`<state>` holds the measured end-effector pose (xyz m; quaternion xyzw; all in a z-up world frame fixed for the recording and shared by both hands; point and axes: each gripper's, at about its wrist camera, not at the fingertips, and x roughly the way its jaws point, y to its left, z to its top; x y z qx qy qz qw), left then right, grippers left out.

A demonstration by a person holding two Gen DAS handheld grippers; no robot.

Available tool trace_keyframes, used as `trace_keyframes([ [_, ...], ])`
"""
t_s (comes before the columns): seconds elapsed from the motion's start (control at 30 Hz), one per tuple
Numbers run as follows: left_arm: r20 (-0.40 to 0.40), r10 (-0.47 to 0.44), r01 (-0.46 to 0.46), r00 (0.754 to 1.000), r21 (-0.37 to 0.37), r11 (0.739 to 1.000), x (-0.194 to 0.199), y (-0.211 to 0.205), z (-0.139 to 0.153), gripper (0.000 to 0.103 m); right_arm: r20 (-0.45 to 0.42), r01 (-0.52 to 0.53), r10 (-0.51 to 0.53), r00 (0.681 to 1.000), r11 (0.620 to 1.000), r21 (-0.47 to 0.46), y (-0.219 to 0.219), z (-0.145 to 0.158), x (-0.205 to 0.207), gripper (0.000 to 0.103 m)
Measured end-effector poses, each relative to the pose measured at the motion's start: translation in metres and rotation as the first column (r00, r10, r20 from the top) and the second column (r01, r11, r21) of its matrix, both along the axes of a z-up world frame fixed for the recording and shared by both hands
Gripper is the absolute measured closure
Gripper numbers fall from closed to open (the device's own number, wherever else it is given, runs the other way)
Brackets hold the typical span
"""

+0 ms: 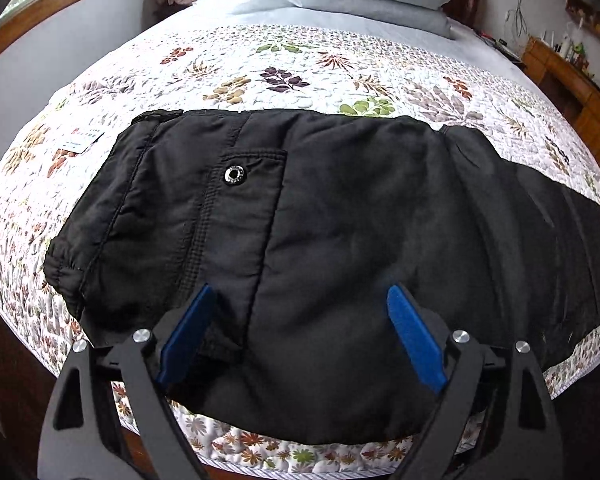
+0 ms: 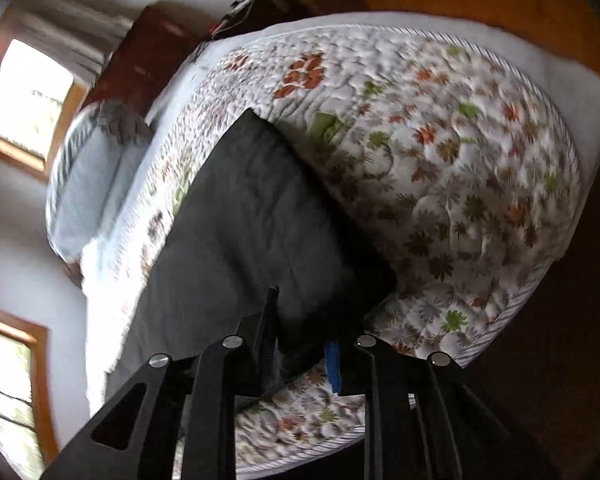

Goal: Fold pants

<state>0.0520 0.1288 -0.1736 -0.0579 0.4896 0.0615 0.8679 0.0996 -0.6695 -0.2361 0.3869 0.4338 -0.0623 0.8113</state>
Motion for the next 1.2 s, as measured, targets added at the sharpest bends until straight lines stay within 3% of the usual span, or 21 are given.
trace_keyframes([
  [0.1, 0.01, 0.002, -0.002, 1.0, -0.004, 1.0, -0.001, 0.0, 0.001, 0.015, 0.032, -0.002, 0.002, 0.999, 1.0, 0.007, 0.004, 0.015, -0.006, 0.068],
  [0.13, 0.016, 0.006, -0.006, 1.0, -0.007, 1.0, -0.002, 0.001, 0.003, 0.015, 0.063, 0.013, -0.015, 0.998, 0.999, 0.037, 0.002, 0.02, -0.013, 0.052],
  [0.17, 0.024, 0.012, -0.012, 1.0, -0.012, 1.0, -0.004, 0.001, 0.005, 0.015, 0.086, 0.032, -0.037, 0.996, 0.998, 0.062, 0.0, 0.024, -0.02, 0.044],
  [0.3, 0.091, 0.048, -0.045, 0.995, -0.04, 0.998, -0.014, 0.003, 0.019, 0.014, 0.109, 0.084, -0.105, 0.989, 0.98, 0.18, -0.011, 0.019, -0.04, 0.043],
  [0.43, 0.132, 0.06, -0.056, 0.989, -0.038, 0.998, -0.023, 0.001, 0.027, 0.013, 0.068, 0.093, -0.107, 0.992, 0.978, 0.184, -0.014, -0.001, -0.046, 0.043],
  [0.9, 0.081, 0.064, -0.065, 0.995, 0.002, 0.998, -0.022, -0.003, 0.014, 0.012, 0.071, 0.108, -0.135, 0.988, 0.948, 0.301, -0.005, -0.044, -0.016, 0.041],
  [1.0, 0.057, 0.062, -0.063, 0.996, 0.01, 0.998, -0.02, -0.004, 0.007, 0.011, 0.102, 0.087, -0.123, 0.987, 0.949, 0.303, -0.002, -0.041, -0.013, 0.05],
  [1.13, 0.046, 0.044, -0.046, 0.998, 0.035, 0.998, -0.019, -0.007, 0.003, 0.009, 0.131, 0.064, -0.103, 0.986, 0.96, 0.272, -0.001, -0.033, -0.01, 0.076],
  [1.2, 0.038, 0.038, -0.039, 0.999, 0.046, 0.998, -0.018, -0.007, 0.002, 0.008, 0.151, 0.055, -0.099, 0.984, 0.96, 0.274, -0.002, -0.031, -0.009, 0.082],
])
